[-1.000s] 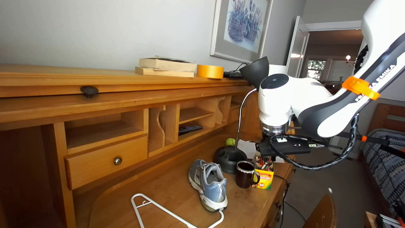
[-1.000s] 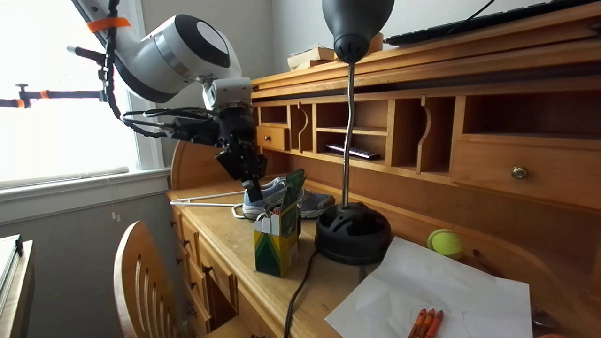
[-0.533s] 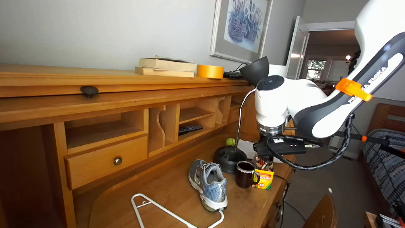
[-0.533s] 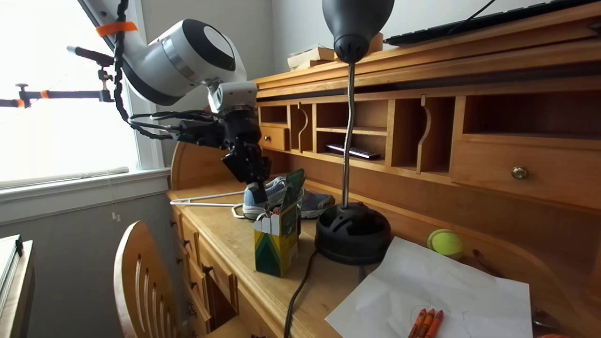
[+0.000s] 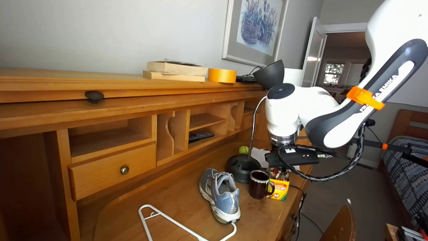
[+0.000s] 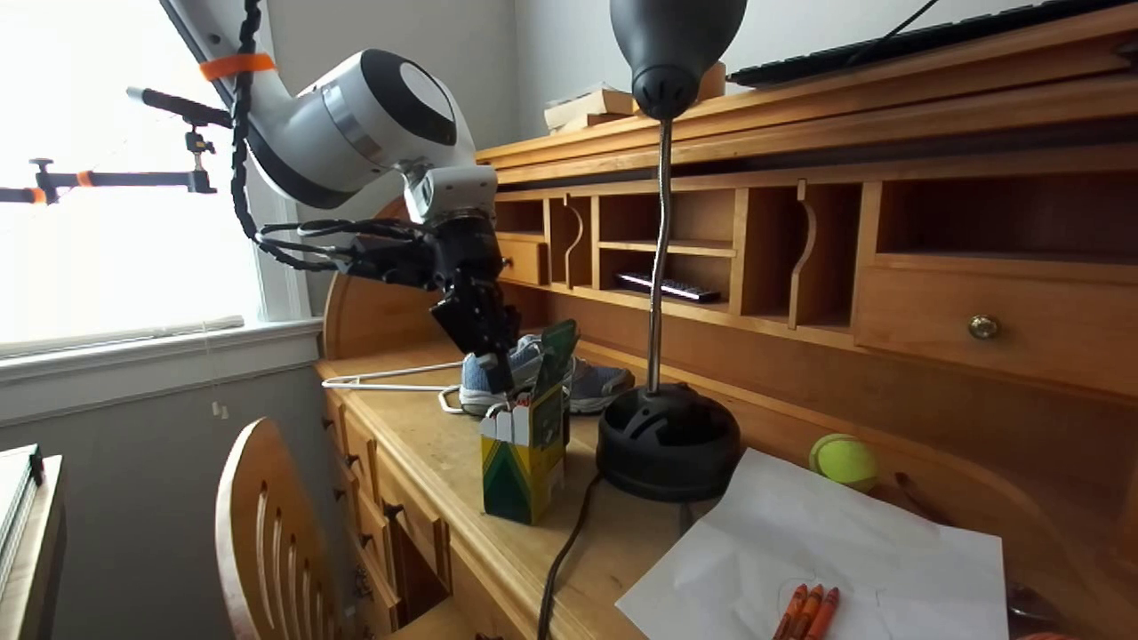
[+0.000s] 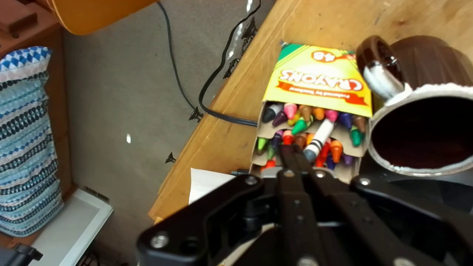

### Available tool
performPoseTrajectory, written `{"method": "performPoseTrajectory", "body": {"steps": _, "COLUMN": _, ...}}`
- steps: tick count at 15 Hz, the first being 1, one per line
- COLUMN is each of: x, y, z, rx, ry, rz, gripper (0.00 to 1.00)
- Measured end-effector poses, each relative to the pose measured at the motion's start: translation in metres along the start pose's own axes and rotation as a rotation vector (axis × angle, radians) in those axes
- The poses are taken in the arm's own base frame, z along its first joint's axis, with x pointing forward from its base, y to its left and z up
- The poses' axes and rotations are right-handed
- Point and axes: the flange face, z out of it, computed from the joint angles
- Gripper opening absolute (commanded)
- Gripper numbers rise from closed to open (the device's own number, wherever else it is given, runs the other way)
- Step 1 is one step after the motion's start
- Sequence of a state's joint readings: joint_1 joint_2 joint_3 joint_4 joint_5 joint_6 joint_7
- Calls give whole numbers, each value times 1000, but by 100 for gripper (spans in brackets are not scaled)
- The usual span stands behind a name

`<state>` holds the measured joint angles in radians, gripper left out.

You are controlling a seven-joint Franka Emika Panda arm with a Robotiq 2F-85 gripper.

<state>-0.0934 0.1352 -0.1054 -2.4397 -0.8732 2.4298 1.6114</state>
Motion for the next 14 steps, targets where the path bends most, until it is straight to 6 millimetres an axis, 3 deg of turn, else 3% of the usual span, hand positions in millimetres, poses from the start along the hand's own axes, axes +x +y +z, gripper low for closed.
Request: {"method": "performPoseTrajectory", "body": {"steps": 14, "x": -5, "y": -14, "z": 19, "rx": -25, "ry": -30, "rz": -33, "gripper": 0}}
